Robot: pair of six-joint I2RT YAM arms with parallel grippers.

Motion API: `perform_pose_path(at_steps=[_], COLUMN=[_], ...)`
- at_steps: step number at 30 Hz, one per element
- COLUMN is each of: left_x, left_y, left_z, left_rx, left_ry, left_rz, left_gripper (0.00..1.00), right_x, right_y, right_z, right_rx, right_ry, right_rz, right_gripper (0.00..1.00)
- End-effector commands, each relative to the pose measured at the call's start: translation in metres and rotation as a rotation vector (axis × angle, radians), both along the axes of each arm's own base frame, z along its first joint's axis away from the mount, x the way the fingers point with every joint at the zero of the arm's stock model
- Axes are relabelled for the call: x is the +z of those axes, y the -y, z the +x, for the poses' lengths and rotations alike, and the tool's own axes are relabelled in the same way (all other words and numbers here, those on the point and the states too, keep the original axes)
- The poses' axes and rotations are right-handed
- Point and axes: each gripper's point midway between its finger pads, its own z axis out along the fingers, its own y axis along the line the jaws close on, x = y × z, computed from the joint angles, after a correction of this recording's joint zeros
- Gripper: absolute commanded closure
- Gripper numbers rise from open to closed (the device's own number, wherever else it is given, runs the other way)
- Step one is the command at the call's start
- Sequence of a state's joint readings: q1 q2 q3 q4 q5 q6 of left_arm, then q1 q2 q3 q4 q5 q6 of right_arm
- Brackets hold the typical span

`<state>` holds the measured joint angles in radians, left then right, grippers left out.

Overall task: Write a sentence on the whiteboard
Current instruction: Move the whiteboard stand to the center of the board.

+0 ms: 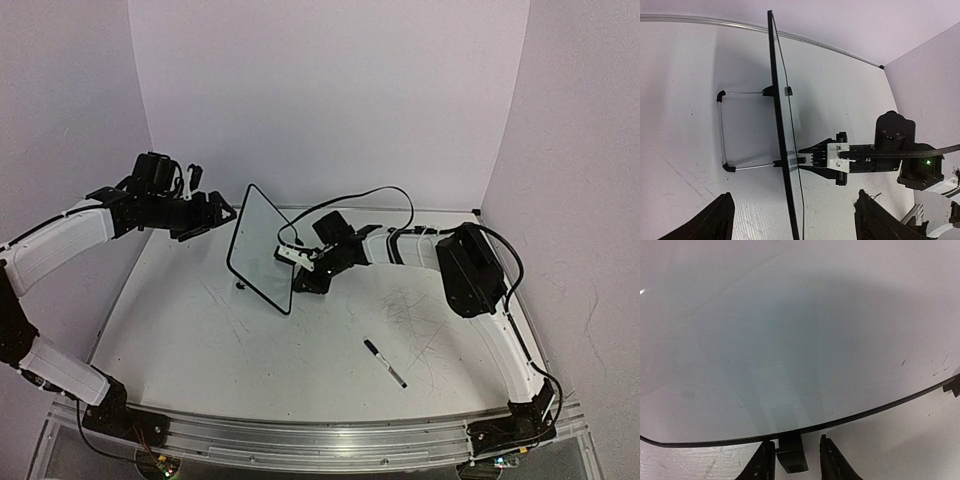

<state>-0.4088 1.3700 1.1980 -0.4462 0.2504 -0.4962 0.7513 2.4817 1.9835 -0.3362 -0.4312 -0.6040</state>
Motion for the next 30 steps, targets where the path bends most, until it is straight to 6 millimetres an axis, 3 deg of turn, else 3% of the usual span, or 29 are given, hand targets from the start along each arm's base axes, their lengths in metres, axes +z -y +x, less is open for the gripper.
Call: perform_pose_path(at_steps=[1,10,12,14,19,24,27,30], left_x=[0.000,0.010,0.012,0.012,0.011,0.011,0.010,0.001], left_y=[-0.014,-0.023,-0.023,-0.025,-0.023,-0.016,-0.009,0.000], left_z=[-0.001,-0.001,-0.002,-0.002,-0.001,0.000,-0.002,-0.010], left_rx=[0.084,0.127,0.133,0.140,0.133,0.113,0.085,0.051], left_ry=[-0.008,0.026,0.028,0.032,0.037,0.046,0.045,0.035], left_rz=[0.002,0.007,0.005,0.006,0.000,-0.019,-0.040,-0.091], left_gripper=[0.17,0.18,0.18,0.18,0.19,0.19,0.18,0.18], right_x=[0.012,0.025,0.028,0.029,0.042,0.048,0.043,0.042], right_y=[-0.011,-0.020,-0.021,-0.015,0.012,0.038,0.064,0.072], right_z=[-0.003,-0.011,-0.012,-0.008,-0.010,-0.025,-0.028,-0.038], right_rx=[0.015,-0.021,-0.044,-0.113,-0.317,-0.544,-0.800,-0.976], right_ry=[-0.036,-0.047,-0.036,-0.011,0.033,0.036,0.008,-0.004], right_rz=[0.055,0.115,0.116,0.106,0.157,0.187,0.222,0.280], right_gripper=[0.69,0.85,0.93,1.00,1.00,1.00,1.00,1.00])
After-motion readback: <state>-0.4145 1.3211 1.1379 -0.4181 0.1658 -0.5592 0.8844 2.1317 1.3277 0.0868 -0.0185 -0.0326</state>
